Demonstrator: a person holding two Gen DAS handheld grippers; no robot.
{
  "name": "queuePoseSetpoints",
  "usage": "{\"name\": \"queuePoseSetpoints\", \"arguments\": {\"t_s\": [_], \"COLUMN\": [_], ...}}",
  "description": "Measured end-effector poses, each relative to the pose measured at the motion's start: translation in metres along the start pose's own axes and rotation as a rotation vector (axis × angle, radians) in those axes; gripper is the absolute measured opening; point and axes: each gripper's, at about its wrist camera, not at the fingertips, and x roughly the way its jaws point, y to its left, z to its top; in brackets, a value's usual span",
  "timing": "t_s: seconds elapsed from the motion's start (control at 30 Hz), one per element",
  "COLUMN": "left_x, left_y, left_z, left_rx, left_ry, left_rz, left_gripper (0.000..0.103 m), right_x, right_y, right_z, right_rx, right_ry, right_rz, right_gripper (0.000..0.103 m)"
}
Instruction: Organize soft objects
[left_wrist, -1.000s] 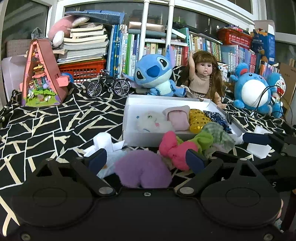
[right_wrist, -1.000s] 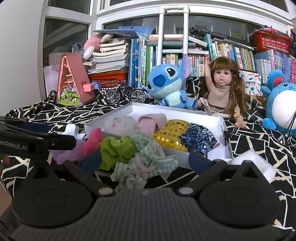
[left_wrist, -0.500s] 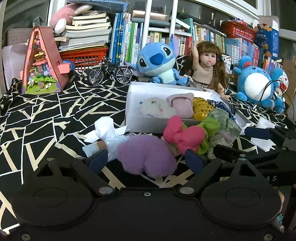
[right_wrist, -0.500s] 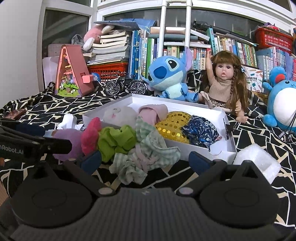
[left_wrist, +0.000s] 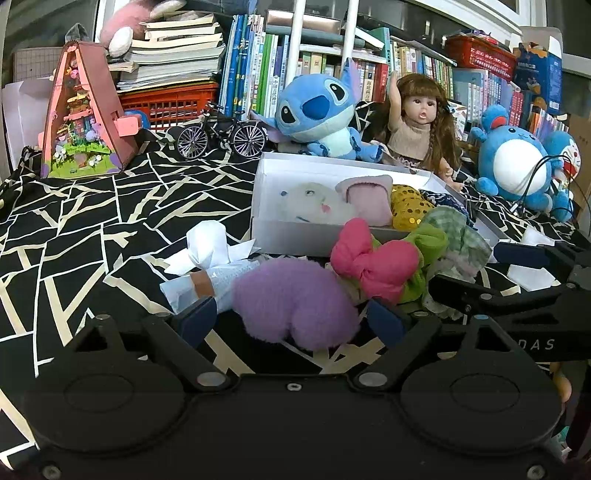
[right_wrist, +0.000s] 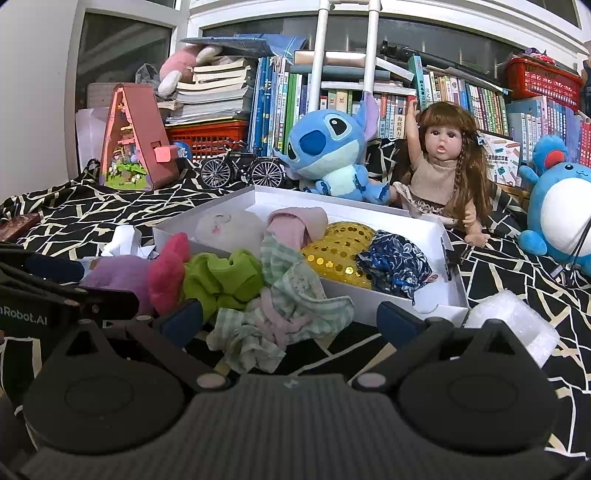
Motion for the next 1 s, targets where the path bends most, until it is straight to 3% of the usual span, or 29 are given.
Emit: {"name": "queuePoseSetpoints", "arguments": {"t_s": [0.7, 1.0], "left_x": [0.010, 0.011], "left_y": [0.004, 0.001], "left_z": [-0.002, -0.005], "left_rx": [-0.045, -0.038], "left_ry": [0.006, 0.009], "left_rz": [-0.027, -0.036], "left_gripper": [0.068, 0.064], "right_x": [0.017, 0.017], "right_y": [0.002, 0.005], "right_z": [0.006, 0.004], "right_rx": [0.022, 0.019], "right_ry": [0.064, 0.080], "right_rz": [0.022, 0.041], "right_gripper": [0.098, 0.084]}}
